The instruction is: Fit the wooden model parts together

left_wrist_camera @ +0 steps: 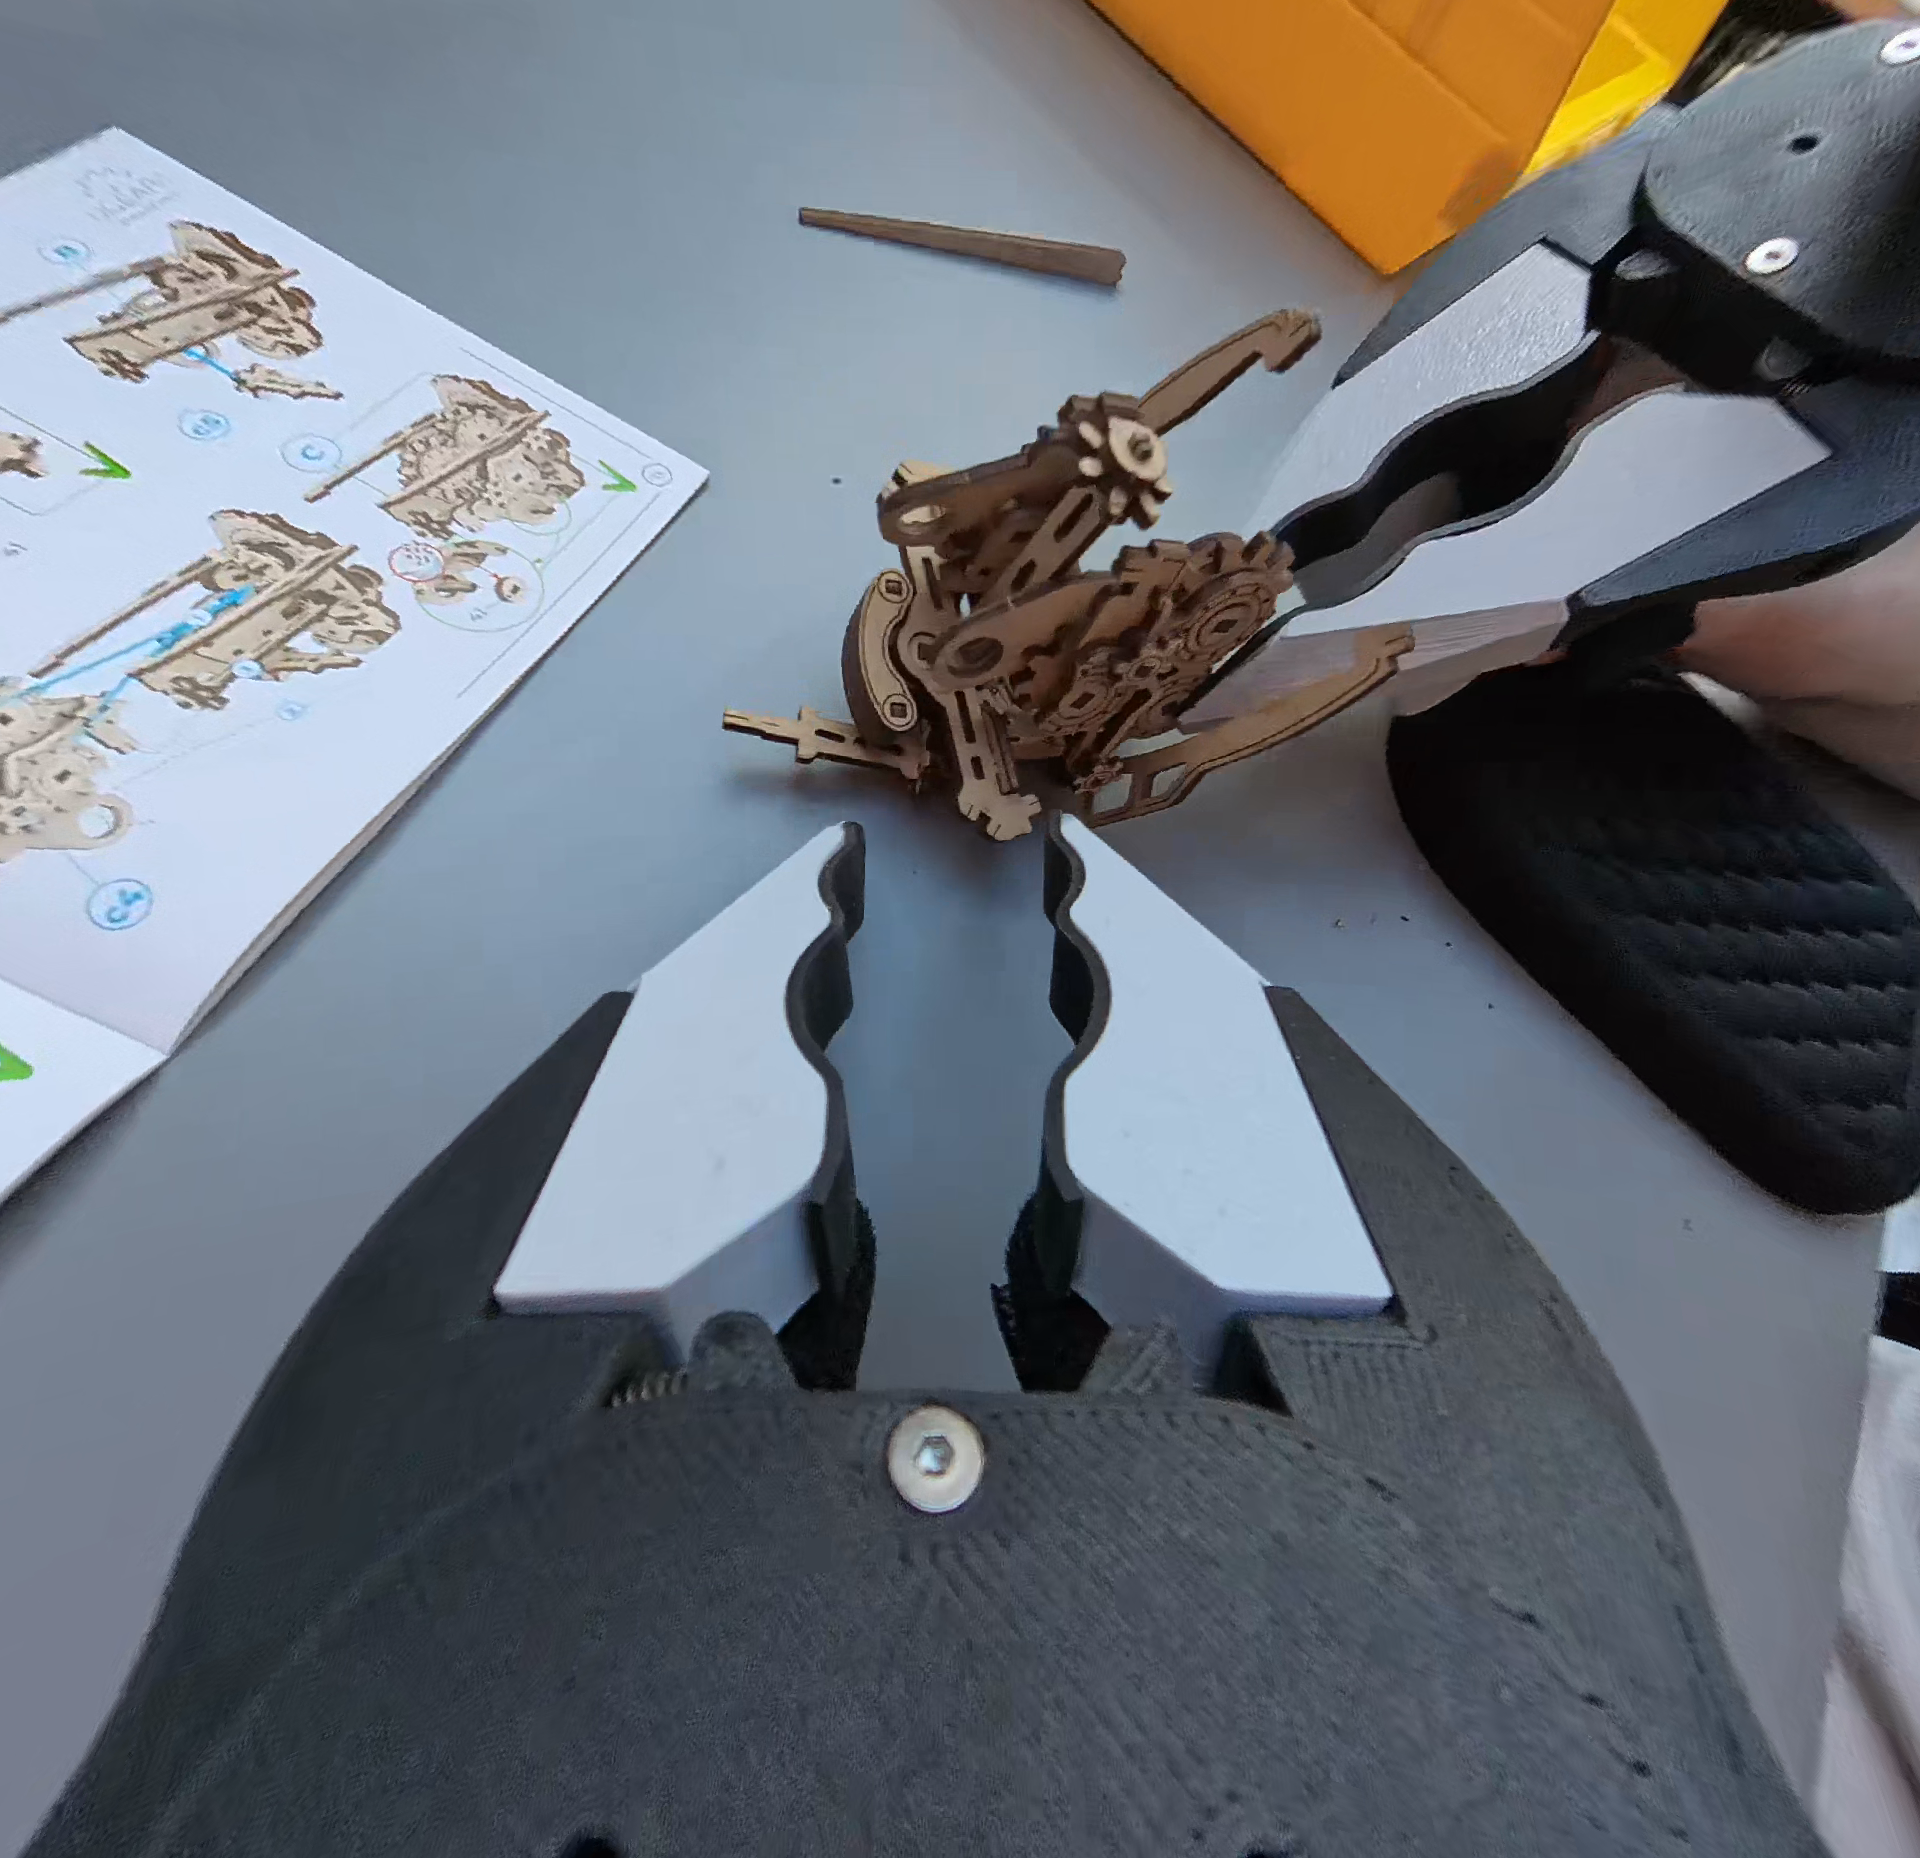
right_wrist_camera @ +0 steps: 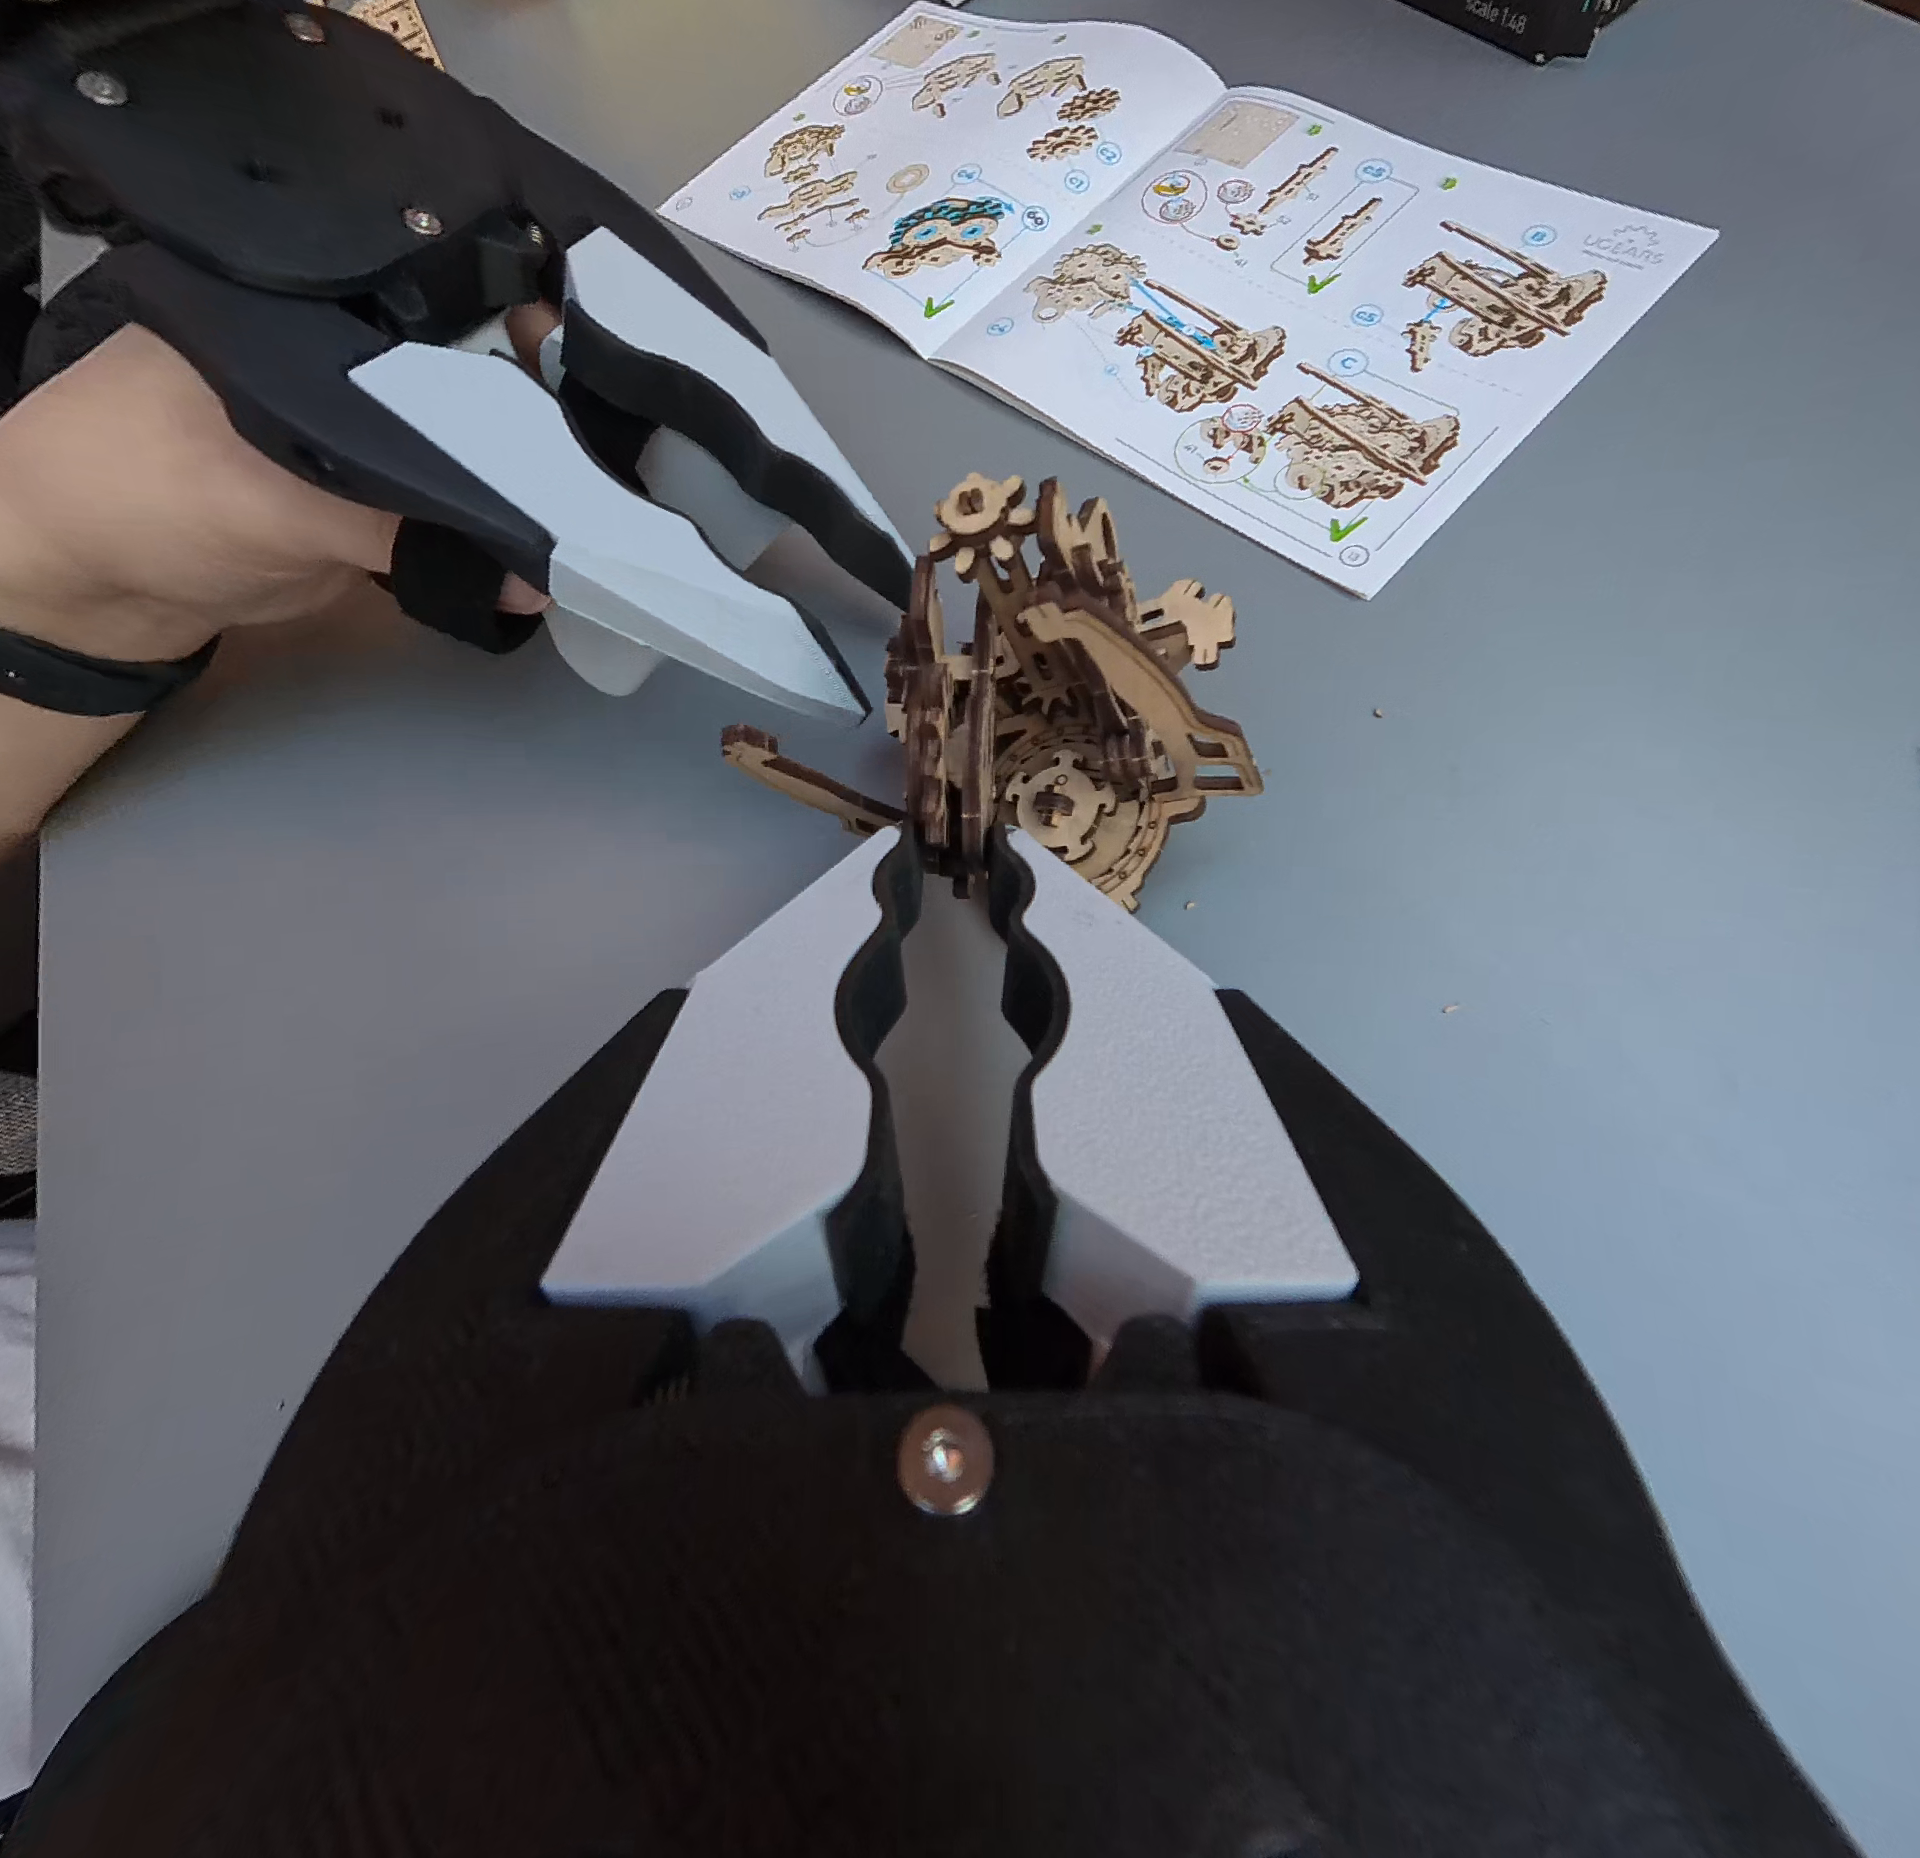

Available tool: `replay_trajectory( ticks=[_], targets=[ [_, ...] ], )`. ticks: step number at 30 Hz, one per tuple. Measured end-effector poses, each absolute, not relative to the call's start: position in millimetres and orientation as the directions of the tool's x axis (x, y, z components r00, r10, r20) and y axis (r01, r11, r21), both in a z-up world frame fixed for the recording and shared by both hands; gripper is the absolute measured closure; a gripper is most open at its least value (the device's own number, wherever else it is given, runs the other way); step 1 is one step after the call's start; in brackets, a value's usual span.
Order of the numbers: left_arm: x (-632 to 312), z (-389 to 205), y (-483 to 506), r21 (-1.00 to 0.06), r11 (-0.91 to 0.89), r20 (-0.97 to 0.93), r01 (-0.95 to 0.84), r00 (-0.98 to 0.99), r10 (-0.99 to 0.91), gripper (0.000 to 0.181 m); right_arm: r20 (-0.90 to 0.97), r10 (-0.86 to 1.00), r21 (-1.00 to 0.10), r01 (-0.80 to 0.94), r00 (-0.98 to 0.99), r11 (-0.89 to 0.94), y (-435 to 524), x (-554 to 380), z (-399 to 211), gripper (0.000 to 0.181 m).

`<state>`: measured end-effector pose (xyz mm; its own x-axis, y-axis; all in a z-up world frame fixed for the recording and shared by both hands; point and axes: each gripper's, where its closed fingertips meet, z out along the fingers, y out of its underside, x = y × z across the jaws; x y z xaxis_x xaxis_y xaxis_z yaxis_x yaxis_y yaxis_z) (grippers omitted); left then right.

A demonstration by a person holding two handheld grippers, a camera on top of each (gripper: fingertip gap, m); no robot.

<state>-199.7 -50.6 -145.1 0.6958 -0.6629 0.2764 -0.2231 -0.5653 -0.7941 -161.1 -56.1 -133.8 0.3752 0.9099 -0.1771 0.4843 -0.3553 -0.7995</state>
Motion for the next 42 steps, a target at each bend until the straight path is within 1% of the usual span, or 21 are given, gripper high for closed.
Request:
replay_trajectory(
  ticks=[2,5,7,9,13,16,19,25,37,42],
  targets=[
    [-194,-141,-52,-0.767,-0.619,0.402,-0.168,0.626,-0.668,0.157,-0.175,0.911,-0.8,0.485,0.372,-0.352,-56,-161,-134,0.17],
    [-189,-135,-52,-0.714,-0.694,0.547,-0.098,0.54,-0.639,0.157,-0.171,0.915,-0.802,0.488,0.365,-0.345,-55,-161,-134,0.17],
    [-192,-141,-49,-0.677,-0.728,0.573,-0.111,0.541,-0.615,0.158,-0.174,0.916,-0.802,0.488,0.361,-0.345,-55,-161,-134,0.17],
    [-195,-145,-45,-0.662,-0.738,0.571,-0.13,0.549,-0.61,0.157,-0.174,0.918,-0.803,0.489,0.356,-0.342,-54,-161,-135,0.17],
    [-189,-141,-44,-0.611,-0.783,0.663,-0.113,0.467,-0.585,0.157,-0.154,0.928,-0.805,0.501,0.338,-0.316,-54,-161,-135,0.17],
    [-184,-145,-48,-0.564,-0.814,0.711,-0.139,0.419,-0.564,0.165,-0.139,0.937,-0.807,0.512,0.32,-0.295,-53,-161,-136,0.17],
    [-181,-146,-48,-0.553,-0.82,0.725,-0.147,0.399,-0.561,0.172,-0.132,0.944,-0.806,0.521,0.302,-0.28,-51,-160,-137,0.17],
    [-180,-146,-50,-0.529,-0.839,0.759,-0.126,0.372,-0.534,0.172,-0.144,0.962,-0.808,0.533,0.234,-0.251,-50,-158,-138,0.17],
    [-178,-146,-53,-0.5,-0.855,0.79,-0.136,0.333,-0.515,0.173,-0.061,0.99,-0.812,0.571,0.125,-0.122,-50,-159,-136,0.169],
    [-176,-145,-58,-0.472,-0.87,0.817,-0.144,0.299,-0.493,0.173,-0.037,0.995,-0.814,0.575,0.09,-0.083,-51,-159,-133,0.163]
  ],
)
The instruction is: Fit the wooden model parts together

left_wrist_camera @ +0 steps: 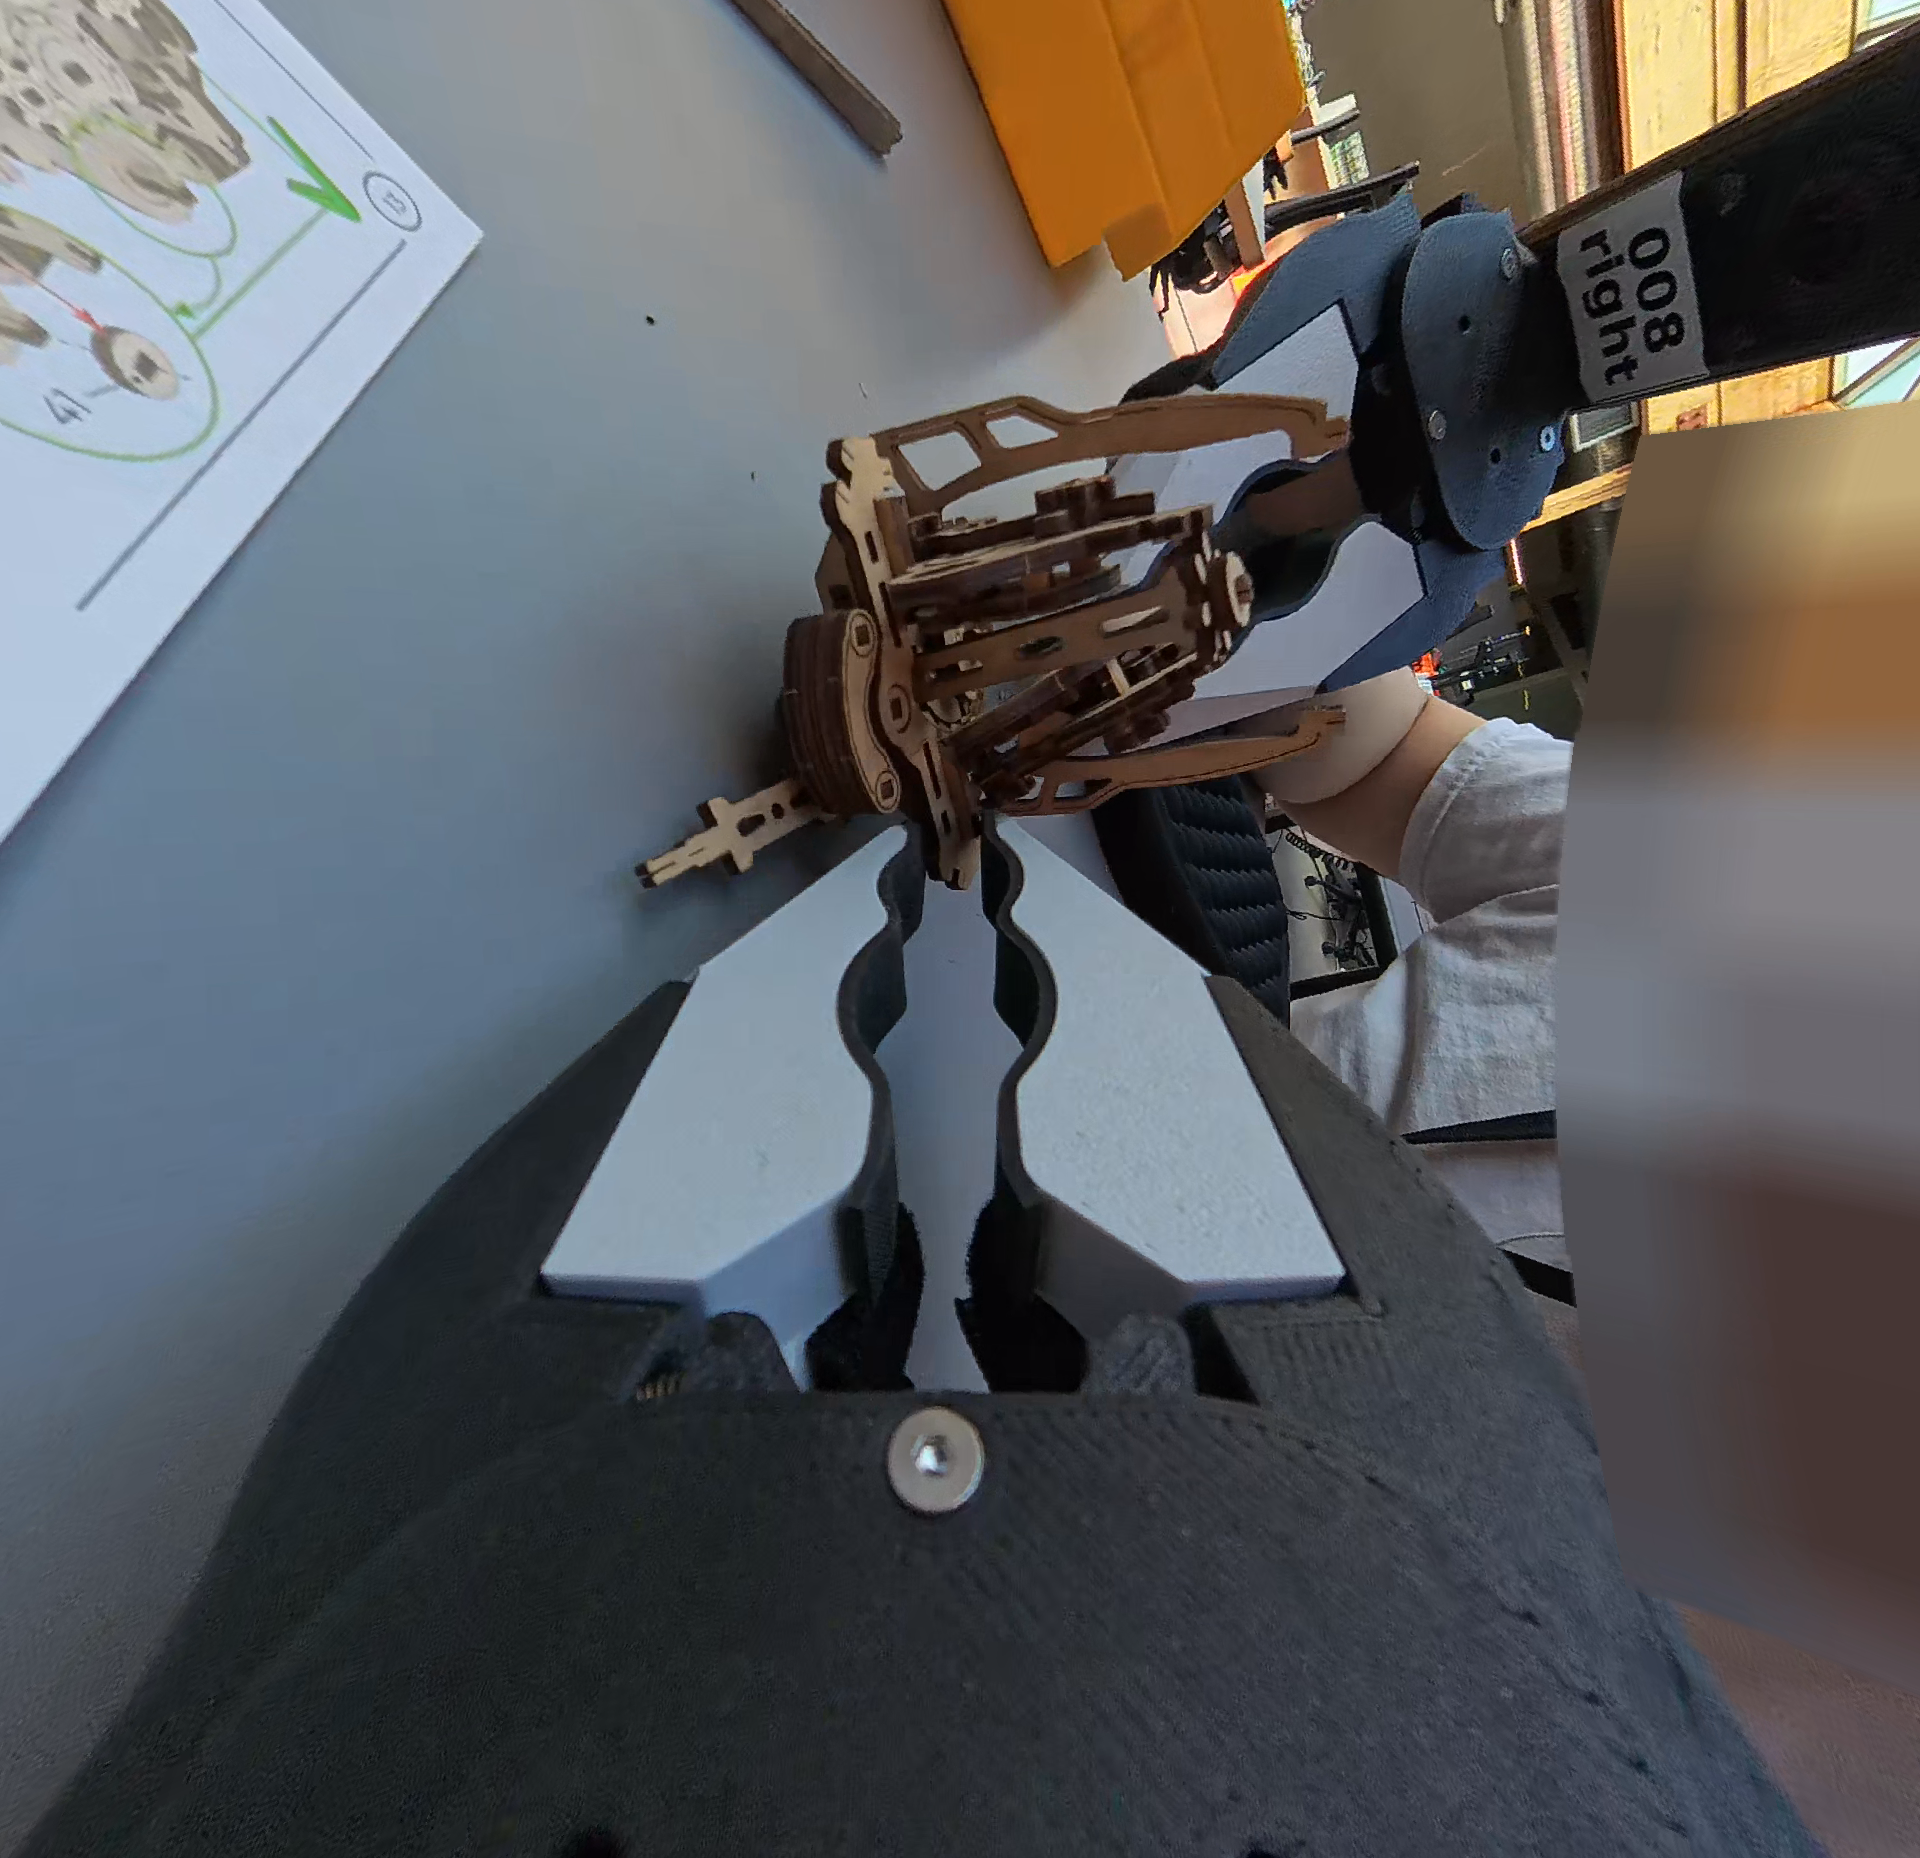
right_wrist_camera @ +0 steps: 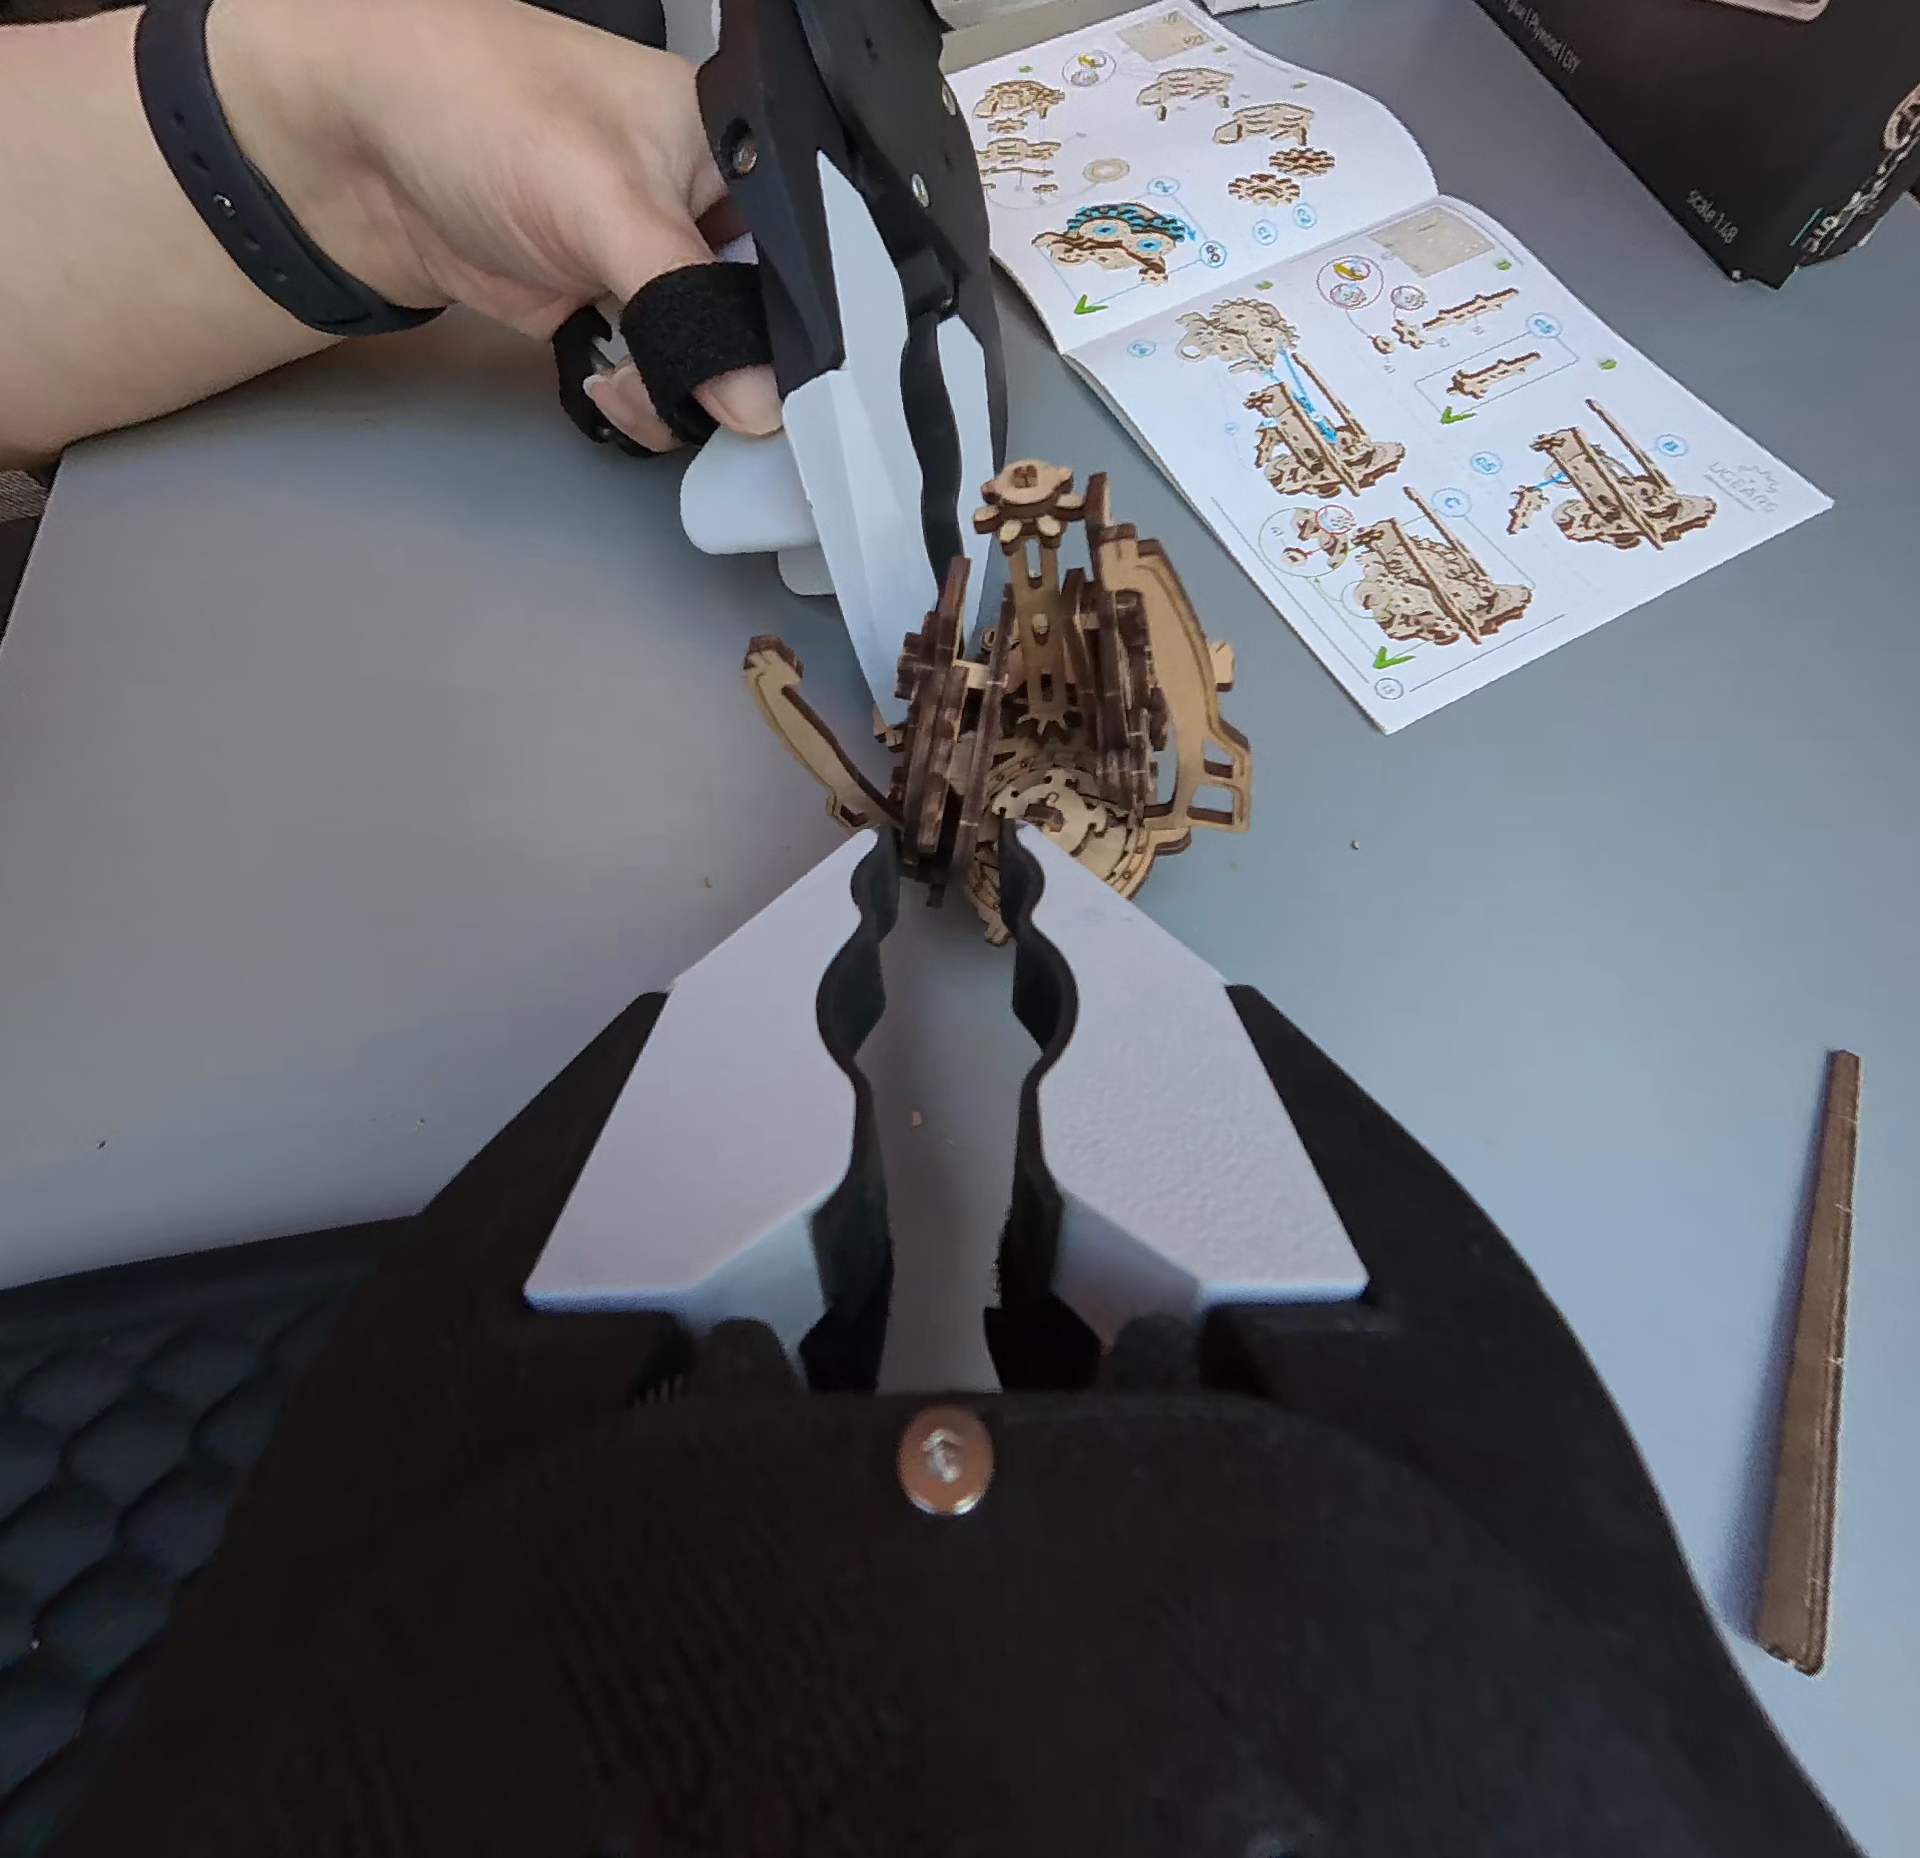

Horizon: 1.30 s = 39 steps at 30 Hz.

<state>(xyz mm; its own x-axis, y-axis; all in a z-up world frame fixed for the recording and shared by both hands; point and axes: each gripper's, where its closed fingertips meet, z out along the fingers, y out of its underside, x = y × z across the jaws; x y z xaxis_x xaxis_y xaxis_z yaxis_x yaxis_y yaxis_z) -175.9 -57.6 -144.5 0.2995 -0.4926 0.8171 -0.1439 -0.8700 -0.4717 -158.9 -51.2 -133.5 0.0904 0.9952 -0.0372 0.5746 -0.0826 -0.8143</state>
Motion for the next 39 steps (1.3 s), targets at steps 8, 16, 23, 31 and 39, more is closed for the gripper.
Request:
replay_trajectory(
  ticks=[8,16,23,31,39],
  targets=[
    [-177,-143,-63,-0.445,-0.882,0.842,-0.157,0.261,-0.472,0.173,-0.076,0.995,-0.826,0.555,0.057,-0.095,-57,-160,-126,0.168],
    [-177,-141,-66,-0.407,-0.901,0.873,-0.15,0.225,-0.433,0.173,0.071,0.997,-0.803,0.595,0.023,0.043,-60,-160,-126,0.17],
    [-175,-143,-69,-0.405,-0.898,0.868,-0.172,0.236,-0.436,0.173,0.154,0.988,-0.775,0.62,-0.003,0.123,-61,-157,-129,0.17],
    [-174,-141,-69,-0.404,-0.899,0.877,-0.168,0.207,-0.433,0.177,0.228,0.974,-0.744,0.643,-0.013,0.183,-58,-155,-133,0.17],
    [-175,-137,-64,-0.422,-0.9,0.875,-0.112,0.211,-0.437,0.176,0.198,0.979,-0.781,0.596,-0.051,0.189,-57,-152,-133,0.17]
  ],
)
